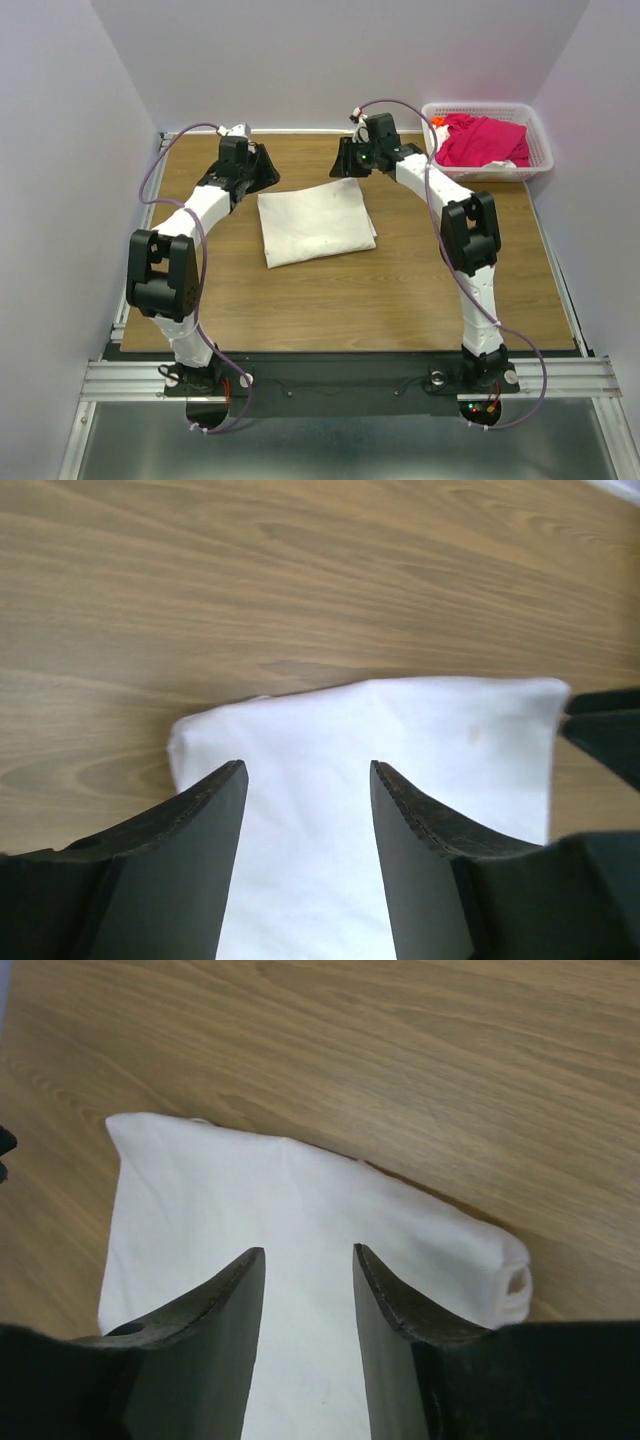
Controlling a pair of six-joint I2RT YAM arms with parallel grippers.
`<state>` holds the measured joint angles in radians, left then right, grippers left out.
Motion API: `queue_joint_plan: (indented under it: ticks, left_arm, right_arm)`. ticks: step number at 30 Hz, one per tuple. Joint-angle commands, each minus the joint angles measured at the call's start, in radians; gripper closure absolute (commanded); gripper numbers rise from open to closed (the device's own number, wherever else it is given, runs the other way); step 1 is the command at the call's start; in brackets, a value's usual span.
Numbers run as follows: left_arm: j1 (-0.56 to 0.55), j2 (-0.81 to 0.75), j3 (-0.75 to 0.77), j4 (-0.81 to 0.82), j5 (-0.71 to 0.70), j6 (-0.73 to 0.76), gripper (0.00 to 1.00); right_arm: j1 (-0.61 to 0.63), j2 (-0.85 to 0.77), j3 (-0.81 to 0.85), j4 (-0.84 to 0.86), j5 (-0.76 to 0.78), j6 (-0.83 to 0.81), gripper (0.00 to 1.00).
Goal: Fold and stack the t-shirts
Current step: Fold the tshirt
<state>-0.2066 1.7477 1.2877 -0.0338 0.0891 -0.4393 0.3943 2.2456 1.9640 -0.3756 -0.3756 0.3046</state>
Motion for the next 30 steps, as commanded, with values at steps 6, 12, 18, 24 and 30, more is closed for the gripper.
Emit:
queue_joint_plan:
  ticks: [6,12,18,24,30]
  left_arm:
    - [0.018,0.160,-0.065,0.256,0.136,-0.025,0.48]
    - [0.085,0.317,0.004,0.256,0.204,-0.033,0.49]
    - [0.099,0.281,0.016,0.230,0.245,-0.033,0.47]
    - [0.084,0.061,-0.103,0.199,0.250,-0.085,0.34]
    - [-0.005,-0.186,-0.315,0.156,0.256,-0.151,0.37]
  right_arm:
    - [-0.052,0.156,0.082,0.106,-0.178,0.031,0.58]
    - [-0.103,0.262,0.084,0.112,-0.220,0.030,0.58]
    - [-0.117,0.195,0.075,0.110,-0.238,0.027,0.57]
    - [-0.094,0.033,-0.043,0.119,-0.333,0.060,0.55]
    - [0.014,-0.104,-0.198,0.155,-0.471,0.079,0.66]
